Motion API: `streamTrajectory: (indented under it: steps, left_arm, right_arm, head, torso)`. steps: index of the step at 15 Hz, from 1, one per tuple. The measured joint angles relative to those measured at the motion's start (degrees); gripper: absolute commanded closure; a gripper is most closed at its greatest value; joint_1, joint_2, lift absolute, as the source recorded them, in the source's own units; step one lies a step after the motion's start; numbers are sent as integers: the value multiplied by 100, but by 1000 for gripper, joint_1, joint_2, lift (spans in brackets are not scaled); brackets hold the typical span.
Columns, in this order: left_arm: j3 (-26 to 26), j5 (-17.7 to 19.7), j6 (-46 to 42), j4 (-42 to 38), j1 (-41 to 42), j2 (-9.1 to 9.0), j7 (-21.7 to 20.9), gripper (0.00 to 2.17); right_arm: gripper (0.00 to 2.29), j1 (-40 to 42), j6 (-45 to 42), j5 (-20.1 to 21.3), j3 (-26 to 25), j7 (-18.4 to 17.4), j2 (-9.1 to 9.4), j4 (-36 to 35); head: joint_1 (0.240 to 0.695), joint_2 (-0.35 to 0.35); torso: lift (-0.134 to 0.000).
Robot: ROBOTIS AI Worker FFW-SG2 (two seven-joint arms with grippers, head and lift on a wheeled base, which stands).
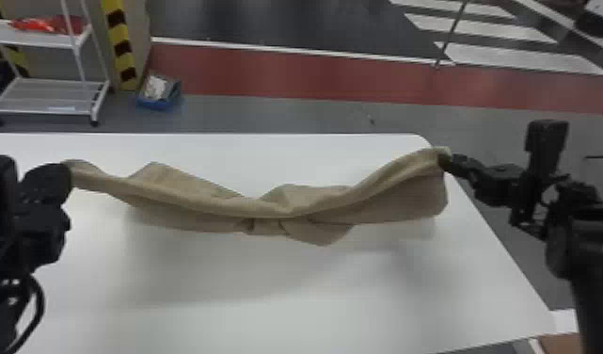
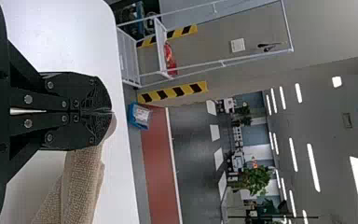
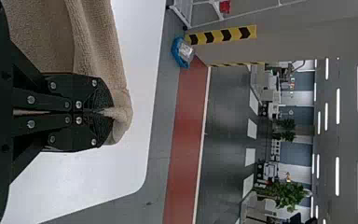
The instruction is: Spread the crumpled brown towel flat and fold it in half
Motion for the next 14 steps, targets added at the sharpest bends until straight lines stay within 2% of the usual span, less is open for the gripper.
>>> streamTrajectory:
  steps: [3,6,8,9,10,12,14]
  left_arm:
    - [47,231,167,908,-982,-21,-90,2061]
    - [35,500,122,1972,-2190,-39,-219,2061]
    - [-44,566,-8,2748,-3075,-32,-354,2061]
    - [-79,581,-160,3072,-3412,-28,-448,2061]
    - [-102,625,-400,3417,-3750,-21,-535,2061]
    - [-132,785,-768,3972,-4321,-5,-610,2061]
    - [-105,916,-829,4143,-4661,48,-598,2061]
  right_arm:
    - [1683,-660,-246,92,582,-256,14,758]
    - [1683,-1450,-970,183,1031,-455,20,1715]
    - [1683,-2090,-1488,213,1227,-523,14,2396]
    - [1683,-2359,-1671,210,1282,-532,13,2652]
    - [1683,-2648,-1850,179,1317,-537,14,2887]
    - [1683,-3128,-2078,108,1331,-543,24,3248]
    - [1683,-3393,-2038,-2,1315,-531,27,3353]
  head:
    - [659,-111]
    - [587,-67]
    - [537,-55]
    - [483,-47]
    - [452,-44]
    - [400,-39]
    - [344,-31]
  torso:
    - [-125]
    - [-125]
    - [-125]
    - [-125]
    - [-125]
    - [-125]
    - [-125]
